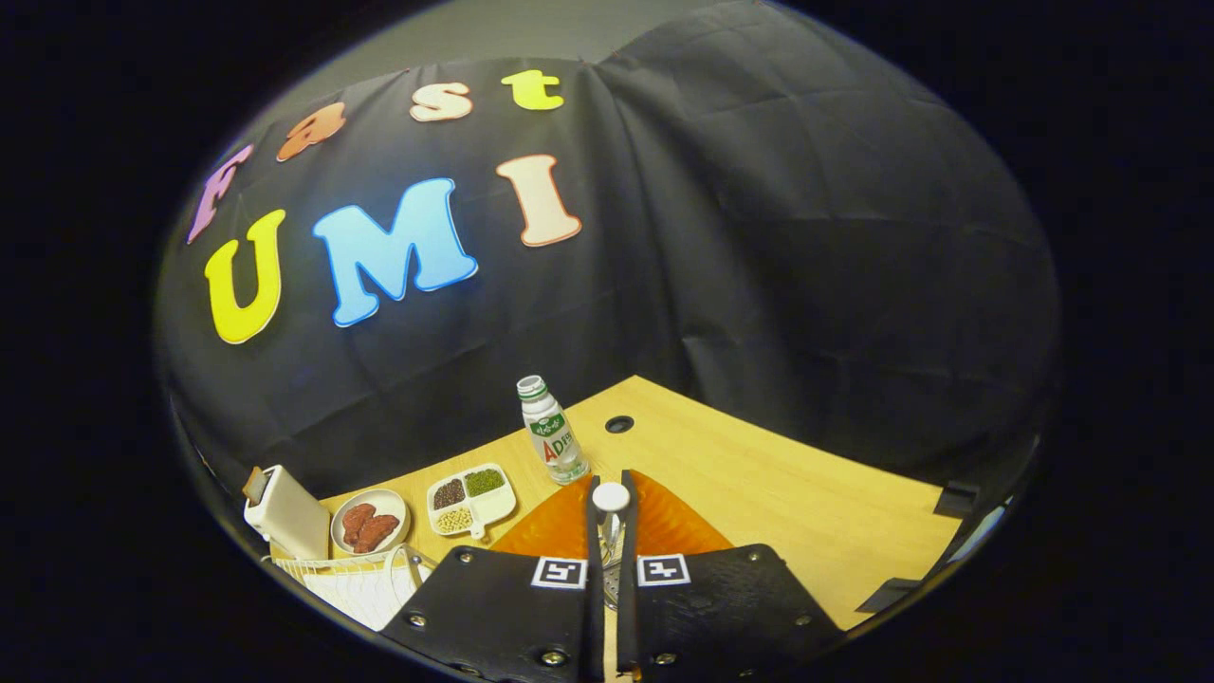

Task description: Take the plate from the dish rack, then take the spoon from the basket and place it into the plate.

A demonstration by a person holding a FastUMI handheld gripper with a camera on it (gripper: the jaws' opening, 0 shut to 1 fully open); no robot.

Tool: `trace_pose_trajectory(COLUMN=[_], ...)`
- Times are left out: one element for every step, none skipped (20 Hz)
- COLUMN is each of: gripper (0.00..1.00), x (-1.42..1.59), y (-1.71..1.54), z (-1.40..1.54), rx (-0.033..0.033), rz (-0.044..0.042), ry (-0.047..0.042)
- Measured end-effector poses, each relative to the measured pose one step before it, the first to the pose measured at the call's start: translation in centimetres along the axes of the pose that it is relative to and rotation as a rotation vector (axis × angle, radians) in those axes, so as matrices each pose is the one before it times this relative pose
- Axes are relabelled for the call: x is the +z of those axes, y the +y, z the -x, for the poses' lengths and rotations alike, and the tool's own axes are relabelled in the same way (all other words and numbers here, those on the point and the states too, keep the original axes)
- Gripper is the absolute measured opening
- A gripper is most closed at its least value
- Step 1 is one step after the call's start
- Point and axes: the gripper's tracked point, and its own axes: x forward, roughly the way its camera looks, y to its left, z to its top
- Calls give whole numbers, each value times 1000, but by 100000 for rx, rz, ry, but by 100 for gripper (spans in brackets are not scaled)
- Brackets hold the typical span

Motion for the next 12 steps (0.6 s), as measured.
trace_pose_trajectory(gripper=[5, 5, 5, 5, 5, 5, 5, 5, 5, 5, 5, 5], x=[612, 317, 361, 22, -160, -274, -407, -469, -683, -784, -918, -1165], y=[412, 299, 640, 851, 1015, 1020, 1218, 1277, 1443, 1494, 1673, 1698], z=[887, 993, 1002, 979, 1111, 1079, 1157, 1073, 1192, 1106, 1020, 923], rx=[857, 1127, 1735, 2589, 2901, 3122, 3235, 3520, 3700, 3988, 4219, 4241], rz=[1926, 2055, 1721, 1296, 1294, 1456, 1775, 1788, 1947, 1707, 1490, 1558], ry=[-1063, -864, -650, -324, 152, 277, 606, 840, 1173, 1240, 1682, 1789])
